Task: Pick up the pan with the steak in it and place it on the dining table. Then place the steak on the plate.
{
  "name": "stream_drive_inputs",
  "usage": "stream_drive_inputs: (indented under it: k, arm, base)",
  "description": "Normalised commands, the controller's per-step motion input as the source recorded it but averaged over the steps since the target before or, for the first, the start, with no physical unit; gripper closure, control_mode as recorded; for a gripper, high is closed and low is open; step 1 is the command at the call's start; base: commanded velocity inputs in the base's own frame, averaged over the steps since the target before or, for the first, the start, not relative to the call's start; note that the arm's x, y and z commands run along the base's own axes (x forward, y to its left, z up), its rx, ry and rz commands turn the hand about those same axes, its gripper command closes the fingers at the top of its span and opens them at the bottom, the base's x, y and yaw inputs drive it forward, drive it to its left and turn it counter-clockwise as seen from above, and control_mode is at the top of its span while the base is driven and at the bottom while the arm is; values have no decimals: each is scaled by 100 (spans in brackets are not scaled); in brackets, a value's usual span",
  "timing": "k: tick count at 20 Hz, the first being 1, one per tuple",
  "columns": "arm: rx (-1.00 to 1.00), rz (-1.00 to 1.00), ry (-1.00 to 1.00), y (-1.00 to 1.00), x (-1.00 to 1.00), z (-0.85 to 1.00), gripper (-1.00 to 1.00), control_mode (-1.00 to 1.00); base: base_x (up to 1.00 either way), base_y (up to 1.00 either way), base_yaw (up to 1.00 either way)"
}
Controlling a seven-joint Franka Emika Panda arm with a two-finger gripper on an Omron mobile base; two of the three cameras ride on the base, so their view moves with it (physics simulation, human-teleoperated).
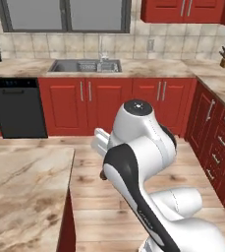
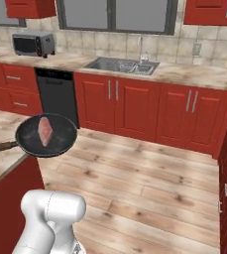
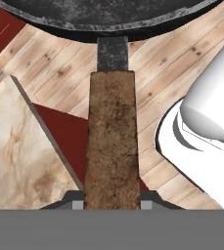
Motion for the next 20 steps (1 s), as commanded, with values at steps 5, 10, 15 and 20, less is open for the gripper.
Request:
stream_drive_inputs:
  k: [5, 10, 15, 20]
  arm:
    - [0, 0, 0, 0, 0, 0, 100, 100]
    - [0, 0, 0, 0, 0, 0, 100, 100]
    - [0, 0, 0, 0, 0, 0, 100, 100]
    - [0, 0, 0, 0, 0, 0, 100, 100]
  base:
    - [-37, 0, 40]
    - [-30, 0, 42]
    - [-27, 2, 43]
    - [-21, 6, 45]
